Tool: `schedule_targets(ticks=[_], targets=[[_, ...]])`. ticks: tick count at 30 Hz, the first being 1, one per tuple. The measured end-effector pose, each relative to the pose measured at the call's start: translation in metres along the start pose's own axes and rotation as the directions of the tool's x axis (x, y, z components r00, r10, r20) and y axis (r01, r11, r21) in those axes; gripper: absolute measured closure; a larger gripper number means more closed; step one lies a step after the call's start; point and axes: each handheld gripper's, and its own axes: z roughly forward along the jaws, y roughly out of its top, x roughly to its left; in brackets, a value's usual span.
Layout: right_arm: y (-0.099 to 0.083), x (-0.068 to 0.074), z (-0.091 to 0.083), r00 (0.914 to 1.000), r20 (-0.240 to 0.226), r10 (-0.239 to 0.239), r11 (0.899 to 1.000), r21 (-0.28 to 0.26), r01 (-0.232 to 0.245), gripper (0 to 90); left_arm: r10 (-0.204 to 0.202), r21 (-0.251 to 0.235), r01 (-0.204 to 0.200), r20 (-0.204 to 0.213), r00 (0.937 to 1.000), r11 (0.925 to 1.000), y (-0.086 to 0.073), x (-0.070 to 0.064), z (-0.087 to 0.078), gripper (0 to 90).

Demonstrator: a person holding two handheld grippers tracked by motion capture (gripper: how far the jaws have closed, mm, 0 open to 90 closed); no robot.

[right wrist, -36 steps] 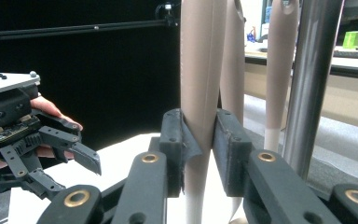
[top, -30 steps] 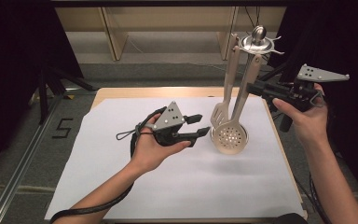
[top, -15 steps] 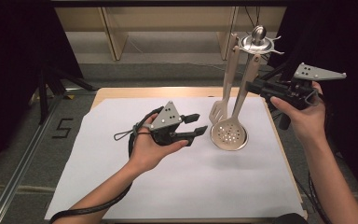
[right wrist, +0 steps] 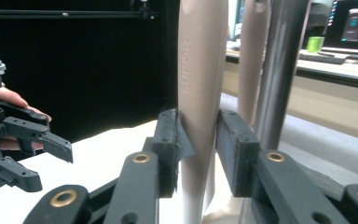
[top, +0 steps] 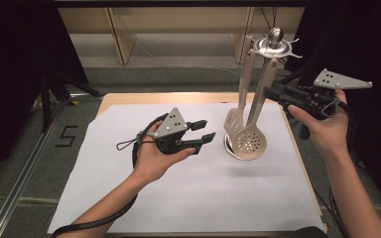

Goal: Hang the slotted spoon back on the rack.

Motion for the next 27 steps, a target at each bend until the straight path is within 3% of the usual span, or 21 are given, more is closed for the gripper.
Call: schedule_targets(ticks=[6,7,10,12,17,22,27], targets=[[0.000,0.005,-0.008,0.9971,0.072,-0.024,1.000,-0.009,0.025,62.8,-0.005,-0.008,0.004,-0.020,0.9998,1.0000,-0.002,0.006,-0.006,53.3],[-0.001,0.008,-0.010,0.9964,0.085,-0.011,1.000,-0.010,0.012,61.6,-0.009,-0.011,0.009,-0.024,0.9997,0.9999,-0.003,0.008,-0.008,53.1],[-0.002,0.012,-0.015,0.9915,0.128,-0.022,1.000,-0.015,0.024,58.1,-0.012,-0.013,0.012,-0.044,0.9990,0.9998,-0.005,0.012,-0.012,51.2],[-0.003,0.013,-0.016,0.9859,0.159,-0.052,0.998,-0.025,0.057,56.8,-0.014,-0.014,0.013,-0.060,0.9981,0.9998,-0.007,0.015,-0.014,48.2],[-0.009,0.023,-0.022,0.9791,0.197,-0.051,0.998,-0.016,0.056,50.9,-0.020,-0.014,0.019,-0.090,0.9957,0.9997,-0.013,0.023,-0.023,41.8],[-0.020,0.029,-0.033,0.9732,0.226,-0.040,0.999,-0.018,0.045,45.1,-0.049,-0.001,0.049,-0.147,0.9879,0.9988,-0.026,0.037,-0.039,36.7],[-0.036,0.031,-0.043,0.9672,0.253,-0.024,1.000,-0.001,0.025,44.1,-0.076,0.009,0.080,-0.209,0.9750,0.9968,-0.041,0.050,-0.059,35.9]])
